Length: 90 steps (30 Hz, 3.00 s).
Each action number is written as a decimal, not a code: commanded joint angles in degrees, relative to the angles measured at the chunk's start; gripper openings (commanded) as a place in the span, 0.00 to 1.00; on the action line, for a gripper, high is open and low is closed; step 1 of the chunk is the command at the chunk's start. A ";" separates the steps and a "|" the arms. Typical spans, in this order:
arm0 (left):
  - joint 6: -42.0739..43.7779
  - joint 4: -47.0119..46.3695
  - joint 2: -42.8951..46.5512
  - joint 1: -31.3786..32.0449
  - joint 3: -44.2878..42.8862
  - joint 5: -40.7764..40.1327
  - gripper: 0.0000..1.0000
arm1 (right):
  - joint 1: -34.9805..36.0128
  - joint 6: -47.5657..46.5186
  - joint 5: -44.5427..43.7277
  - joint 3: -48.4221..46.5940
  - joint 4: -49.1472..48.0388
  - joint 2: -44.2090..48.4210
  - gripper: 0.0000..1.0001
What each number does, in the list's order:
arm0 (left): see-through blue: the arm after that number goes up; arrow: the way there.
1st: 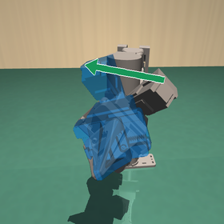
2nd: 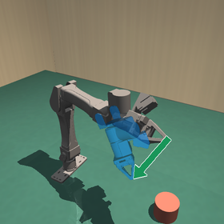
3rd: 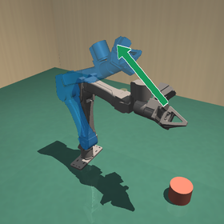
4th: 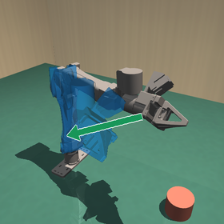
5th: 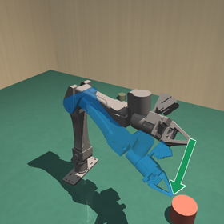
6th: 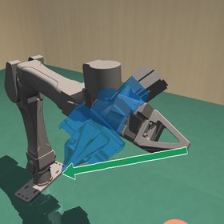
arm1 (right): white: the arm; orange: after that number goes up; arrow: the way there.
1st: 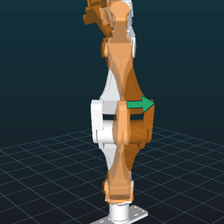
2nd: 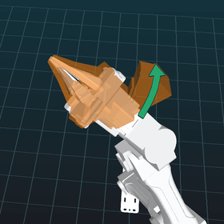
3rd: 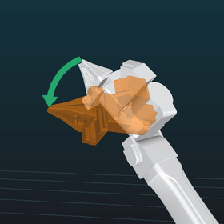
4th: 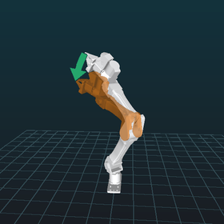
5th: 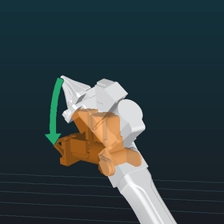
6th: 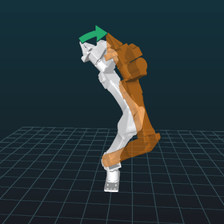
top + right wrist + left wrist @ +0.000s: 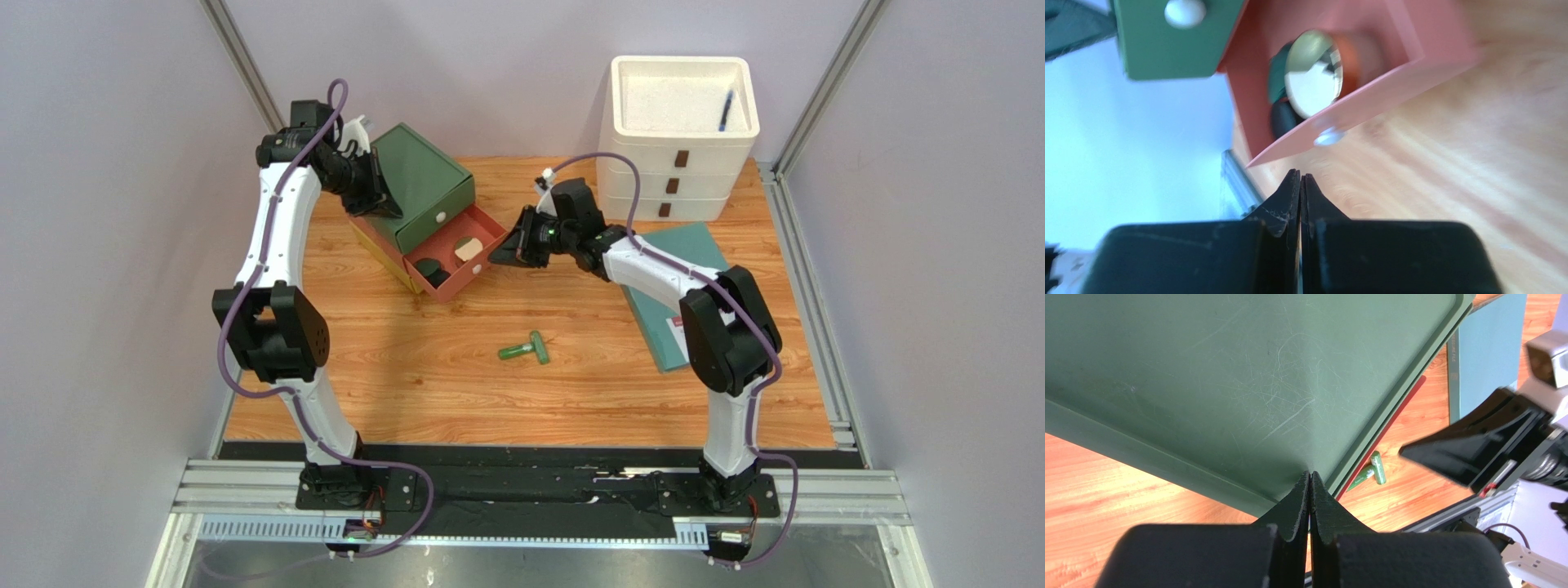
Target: Organize the makeup
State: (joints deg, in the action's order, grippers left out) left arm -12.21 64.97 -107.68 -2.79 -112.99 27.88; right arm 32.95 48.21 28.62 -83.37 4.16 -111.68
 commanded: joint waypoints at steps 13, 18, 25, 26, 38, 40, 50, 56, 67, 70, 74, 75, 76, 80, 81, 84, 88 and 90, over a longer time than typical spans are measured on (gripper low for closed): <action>4.21 7.28 -4.12 -0.29 3.39 -8.37 0.00 | 1.86 9.80 9.97 2.17 -14.71 -5.74 0.00; 4.21 7.28 -4.12 -0.29 3.39 -8.10 0.00 | 2.12 10.86 9.44 -3.54 -14.01 -9.60 0.00; 4.38 7.54 -4.12 -0.20 3.39 -8.01 0.00 | 3.26 12.61 8.38 -16.02 -11.90 -17.33 0.00; 4.47 7.54 -4.12 -0.20 3.39 -8.02 0.00 | 3.44 12.96 8.21 -18.73 -11.64 -18.04 0.00; 4.74 7.71 -4.21 -0.29 3.57 -8.10 0.00 | 6.34 15.16 3.99 -40.80 -4.43 -31.67 0.00; 4.82 7.72 -4.21 -0.20 3.48 -8.10 0.00 | 6.25 15.25 3.90 -41.43 -4.43 -31.94 0.00; 4.47 7.37 -4.47 -0.29 3.48 -7.84 0.00 | 5.90 9.90 5.13 -27.64 -7.33 -20.69 0.00; 4.56 7.63 -4.56 -0.29 3.21 -8.10 0.00 | 5.90 8.05 5.74 -21.40 -7.68 -16.38 0.00; 4.65 8.07 -4.65 -0.20 3.30 -7.66 0.00 | 5.81 12.34 3.11 -25.86 -6.19 -23.84 0.00; 4.82 8.24 -4.47 -0.29 3.65 -7.75 0.00 | 5.90 13.58 2.58 -31.40 -5.05 -27.09 0.00; 4.91 8.24 -4.21 -0.29 3.92 -7.84 0.00 | 5.81 13.67 2.49 -37.12 -0.83 -30.00 0.00; 5.00 8.24 -4.12 -0.29 4.09 -7.93 0.00 | 5.90 14.02 2.23 -36.95 -1.00 -30.18 0.00; 5.09 8.24 -4.03 -0.29 4.18 -8.10 0.00 | 5.81 14.80 1.62 -36.60 -1.35 -30.00 0.00; 4.83 7.98 -4.03 -0.29 4.18 -7.67 0.00 | 5.90 14.46 1.44 -34.06 -1.79 -28.34 0.02; 4.74 7.98 -4.12 -0.20 3.92 -7.66 0.00 | 5.72 14.11 1.44 -33.35 -1.88 -27.64 0.03; 4.56 7.89 -4.21 -0.29 3.74 -7.31 0.00 | 5.20 14.81 1.88 -26.86 -3.63 -24.30 0.10; 4.56 7.72 -4.21 -0.29 3.65 -7.22 0.00 | 4.32 18.23 2.84 -15.52 -14.68 -19.90 0.41; 4.56 7.72 -4.38 -0.20 3.65 -7.14 0.00 | 3.79 20.07 3.46 -11.56 -16.98 -19.89 0.52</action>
State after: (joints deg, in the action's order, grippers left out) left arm -11.14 64.31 -107.68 -3.05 -112.88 27.81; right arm 37.89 64.42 31.20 -100.03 -3.51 -135.61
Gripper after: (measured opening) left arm 0.000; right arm 0.468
